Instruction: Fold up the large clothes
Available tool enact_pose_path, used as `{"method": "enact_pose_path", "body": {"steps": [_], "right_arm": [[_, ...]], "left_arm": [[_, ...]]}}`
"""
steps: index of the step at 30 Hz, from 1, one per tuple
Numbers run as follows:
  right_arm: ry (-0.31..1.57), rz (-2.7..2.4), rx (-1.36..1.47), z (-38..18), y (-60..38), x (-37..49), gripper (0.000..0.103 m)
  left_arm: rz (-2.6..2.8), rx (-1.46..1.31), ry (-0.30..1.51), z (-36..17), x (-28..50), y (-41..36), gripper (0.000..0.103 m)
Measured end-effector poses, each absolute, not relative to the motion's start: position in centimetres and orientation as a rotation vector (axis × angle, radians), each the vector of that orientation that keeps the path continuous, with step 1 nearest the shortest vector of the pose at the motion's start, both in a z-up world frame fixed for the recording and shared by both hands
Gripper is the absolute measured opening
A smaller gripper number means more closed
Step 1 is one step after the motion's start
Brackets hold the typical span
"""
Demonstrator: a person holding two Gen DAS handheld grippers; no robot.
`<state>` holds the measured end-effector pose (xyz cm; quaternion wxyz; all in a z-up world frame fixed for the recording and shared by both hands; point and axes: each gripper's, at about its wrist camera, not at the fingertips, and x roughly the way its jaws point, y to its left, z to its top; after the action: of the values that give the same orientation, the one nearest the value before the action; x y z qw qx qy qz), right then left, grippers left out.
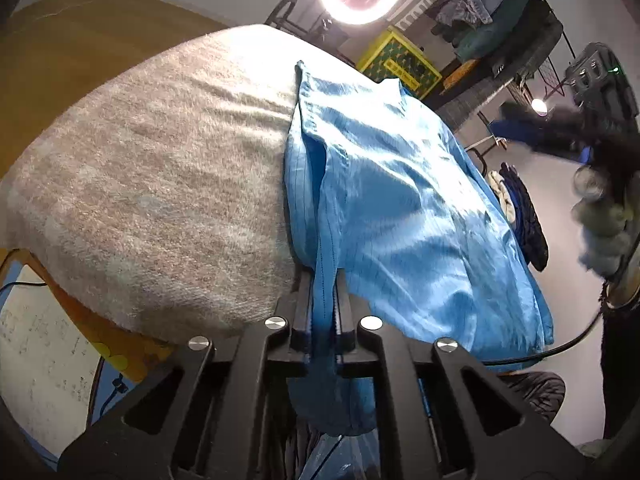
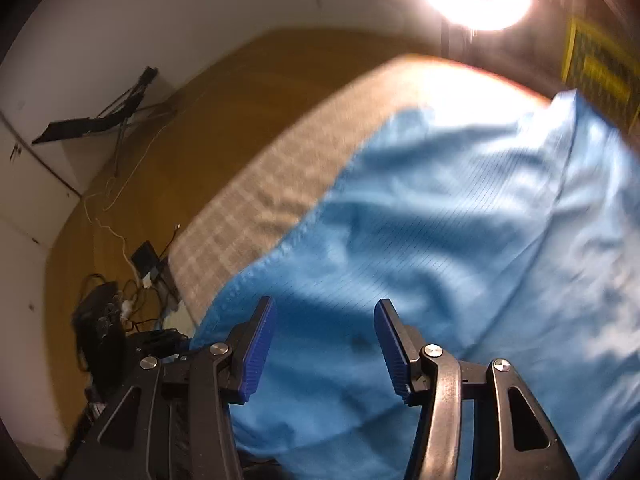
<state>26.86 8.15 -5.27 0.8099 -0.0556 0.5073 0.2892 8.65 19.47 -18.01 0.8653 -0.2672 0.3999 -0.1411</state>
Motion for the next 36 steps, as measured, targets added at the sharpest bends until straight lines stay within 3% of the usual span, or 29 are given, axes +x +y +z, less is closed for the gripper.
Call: {"method": "enact_pose_path", "body": {"steps": [4,18,28,31,36], "right_arm": [[1.029,0.607,-0.044,-2.7,7.2,29.1,0.064],[1.157,0.447,-0.052,-12.4,16.6,39.7,0.062],[1.19,0.313,-0.208,-16.2,19.7,42.5,0.058],[1.199,0.297,-0.258,-17.1,20.0,42.8,0.048],[1.19,0.269,-0.268,-18.2,19.1,43.2,0.018]], "left_arm": [[-0.287,-0.552,0.777,-16.7,8.1,18.7,0.002],[-0.279,-0.387,0.693,-12.7,8.3,14.8,0.001],[-0.311,-0.295,0.675,-11.1,8.5,12.6,0.0],[-0.316,-0.296,0.685,-11.3,8.8,12.4,0.0],[-0.321,-0.289,0.692,-11.3,8.7,12.2,0.0]]}}
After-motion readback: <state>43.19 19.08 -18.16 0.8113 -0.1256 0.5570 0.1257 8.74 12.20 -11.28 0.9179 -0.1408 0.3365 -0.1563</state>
